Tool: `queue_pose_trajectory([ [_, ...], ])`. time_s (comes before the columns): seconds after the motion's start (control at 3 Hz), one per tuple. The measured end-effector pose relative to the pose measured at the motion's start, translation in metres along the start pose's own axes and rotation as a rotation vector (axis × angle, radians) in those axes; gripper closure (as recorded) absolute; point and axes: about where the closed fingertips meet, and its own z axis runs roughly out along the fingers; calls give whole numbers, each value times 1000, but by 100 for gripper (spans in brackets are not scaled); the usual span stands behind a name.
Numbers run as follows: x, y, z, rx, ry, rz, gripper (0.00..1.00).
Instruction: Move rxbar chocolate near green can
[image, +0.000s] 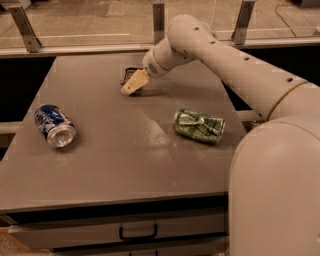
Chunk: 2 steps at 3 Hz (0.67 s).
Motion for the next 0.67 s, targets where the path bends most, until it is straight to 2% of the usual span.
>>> queue_pose_trajectory([
  [0.67, 4, 1, 2, -12, 4, 22, 64],
])
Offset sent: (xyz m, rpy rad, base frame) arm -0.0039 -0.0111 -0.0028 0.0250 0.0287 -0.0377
